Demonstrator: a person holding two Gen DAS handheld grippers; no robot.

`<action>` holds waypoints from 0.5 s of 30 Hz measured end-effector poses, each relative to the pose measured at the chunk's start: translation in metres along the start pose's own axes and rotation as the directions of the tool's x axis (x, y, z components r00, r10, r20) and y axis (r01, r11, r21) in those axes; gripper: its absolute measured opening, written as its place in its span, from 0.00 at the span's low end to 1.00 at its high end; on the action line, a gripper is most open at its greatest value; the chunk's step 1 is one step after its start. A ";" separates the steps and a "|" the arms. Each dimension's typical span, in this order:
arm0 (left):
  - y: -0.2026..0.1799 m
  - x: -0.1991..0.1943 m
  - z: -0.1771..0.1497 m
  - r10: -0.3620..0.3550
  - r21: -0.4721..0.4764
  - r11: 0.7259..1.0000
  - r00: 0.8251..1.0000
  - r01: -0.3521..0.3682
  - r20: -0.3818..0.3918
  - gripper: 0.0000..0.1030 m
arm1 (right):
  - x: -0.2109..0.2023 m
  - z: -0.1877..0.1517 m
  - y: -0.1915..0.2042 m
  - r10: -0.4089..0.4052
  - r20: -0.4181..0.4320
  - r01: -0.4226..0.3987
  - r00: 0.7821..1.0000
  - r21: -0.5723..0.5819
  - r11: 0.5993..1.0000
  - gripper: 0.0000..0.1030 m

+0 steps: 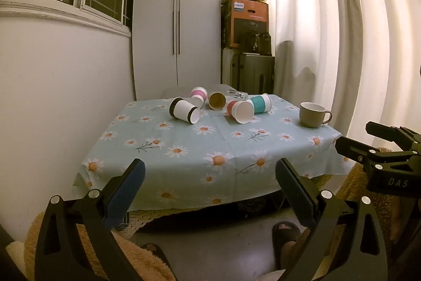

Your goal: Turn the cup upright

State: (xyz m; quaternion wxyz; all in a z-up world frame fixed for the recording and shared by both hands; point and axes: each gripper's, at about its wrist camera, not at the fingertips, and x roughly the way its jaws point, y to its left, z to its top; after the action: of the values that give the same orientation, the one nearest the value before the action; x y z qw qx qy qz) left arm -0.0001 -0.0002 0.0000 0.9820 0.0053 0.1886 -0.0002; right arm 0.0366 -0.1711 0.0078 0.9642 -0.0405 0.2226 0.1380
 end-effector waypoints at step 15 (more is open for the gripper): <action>0.000 0.000 0.000 -0.002 -0.002 1.000 1.000 0.002 -0.003 0.94 | 0.001 0.000 0.000 0.000 -0.002 0.000 1.000 0.003 1.000 0.95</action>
State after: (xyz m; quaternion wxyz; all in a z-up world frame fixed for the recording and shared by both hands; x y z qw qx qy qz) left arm 0.0000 -0.0002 -0.0001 0.9818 0.0043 0.1900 -0.0010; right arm 0.0374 -0.1713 0.0071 0.9641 -0.0391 0.2237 0.1376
